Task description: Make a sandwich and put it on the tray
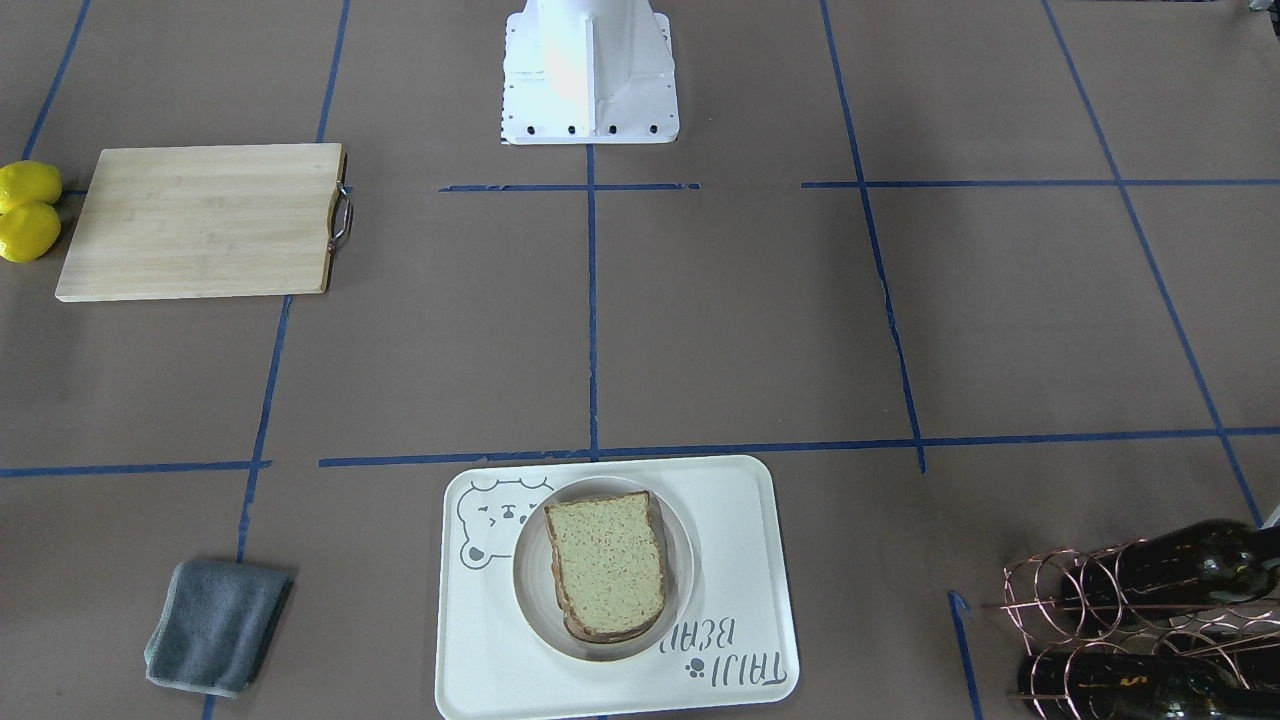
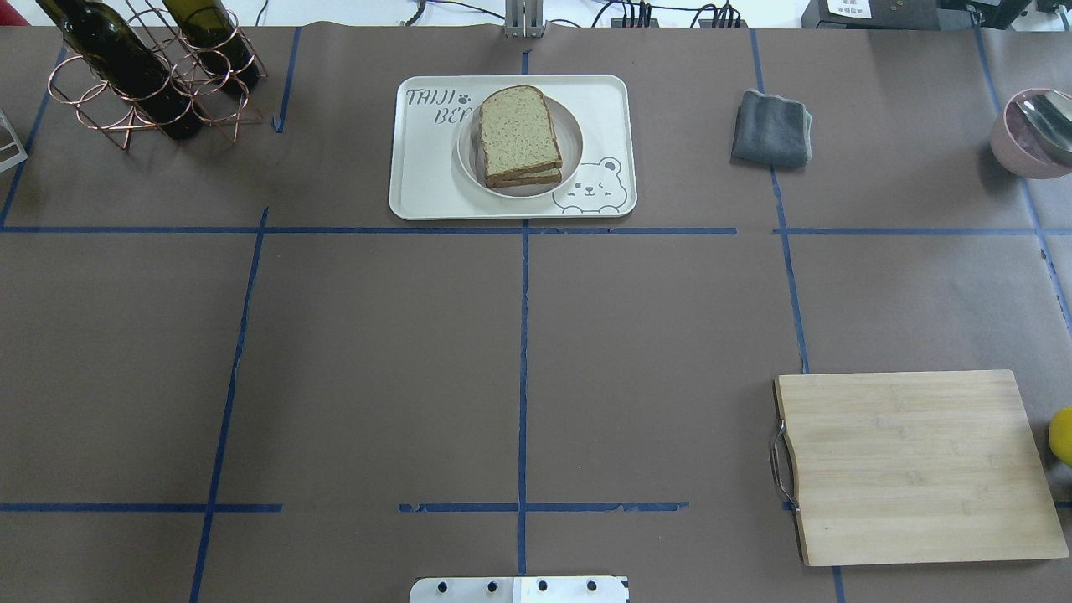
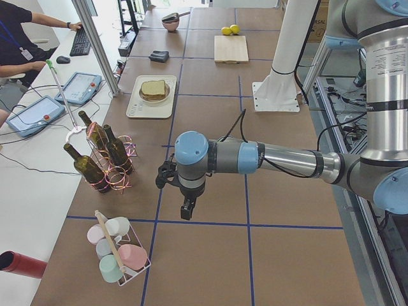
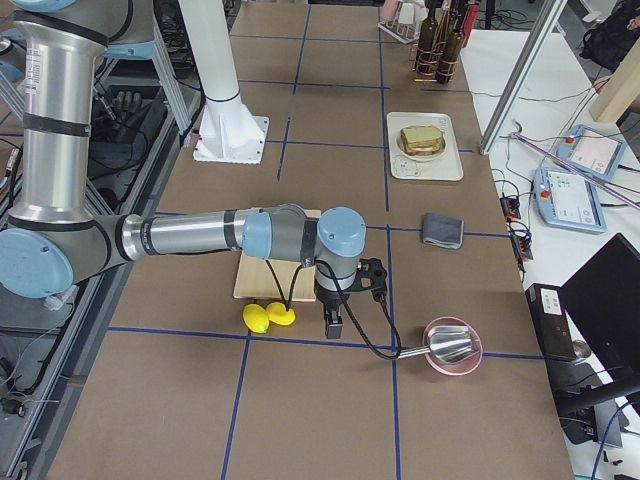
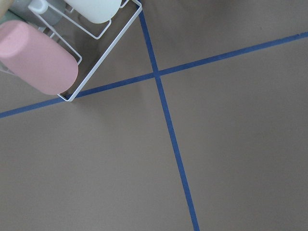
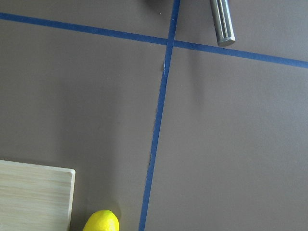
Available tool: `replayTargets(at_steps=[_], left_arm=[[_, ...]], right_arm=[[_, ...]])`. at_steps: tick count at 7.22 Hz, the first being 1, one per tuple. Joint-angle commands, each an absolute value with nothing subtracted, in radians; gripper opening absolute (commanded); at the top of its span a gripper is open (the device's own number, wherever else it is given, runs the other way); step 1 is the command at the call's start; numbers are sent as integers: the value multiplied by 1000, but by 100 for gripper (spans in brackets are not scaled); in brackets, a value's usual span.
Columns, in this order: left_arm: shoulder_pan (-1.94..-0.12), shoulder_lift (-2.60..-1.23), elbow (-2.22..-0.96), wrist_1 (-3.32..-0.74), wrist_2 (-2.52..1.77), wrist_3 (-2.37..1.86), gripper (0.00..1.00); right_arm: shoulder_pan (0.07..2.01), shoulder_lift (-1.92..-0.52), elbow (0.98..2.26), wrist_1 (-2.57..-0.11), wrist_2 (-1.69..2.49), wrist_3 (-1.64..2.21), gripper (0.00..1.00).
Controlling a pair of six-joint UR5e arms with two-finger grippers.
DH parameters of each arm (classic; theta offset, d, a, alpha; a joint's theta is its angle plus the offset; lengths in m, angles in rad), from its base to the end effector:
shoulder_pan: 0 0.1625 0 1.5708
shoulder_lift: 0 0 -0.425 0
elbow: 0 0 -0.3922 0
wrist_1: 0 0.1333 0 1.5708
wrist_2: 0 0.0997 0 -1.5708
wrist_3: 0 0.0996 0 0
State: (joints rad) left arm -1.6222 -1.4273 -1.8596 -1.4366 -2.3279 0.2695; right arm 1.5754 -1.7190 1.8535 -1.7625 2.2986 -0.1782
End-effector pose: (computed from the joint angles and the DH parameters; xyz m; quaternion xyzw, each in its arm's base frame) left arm -0.0868 -0.4239 0.5976 0.0641 0.3640 0.1032 0.9234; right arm 0.0690 -0.4209 0.6102 0.0059 -0.3567 -0.0708 0.9315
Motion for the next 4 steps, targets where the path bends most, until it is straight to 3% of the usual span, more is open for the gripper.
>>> replayTargets(at_steps=[1,4], left_arm=[[-1621,-1425,-1858,-1437,-2329,270,100],[-1617,-1425,-1846,-1439,-2319,268,100]], right_arm=[[1575,-1720,1855,-1763,2303,-176,100],[1575,-1720,1855,-1763,2303,-176,100]])
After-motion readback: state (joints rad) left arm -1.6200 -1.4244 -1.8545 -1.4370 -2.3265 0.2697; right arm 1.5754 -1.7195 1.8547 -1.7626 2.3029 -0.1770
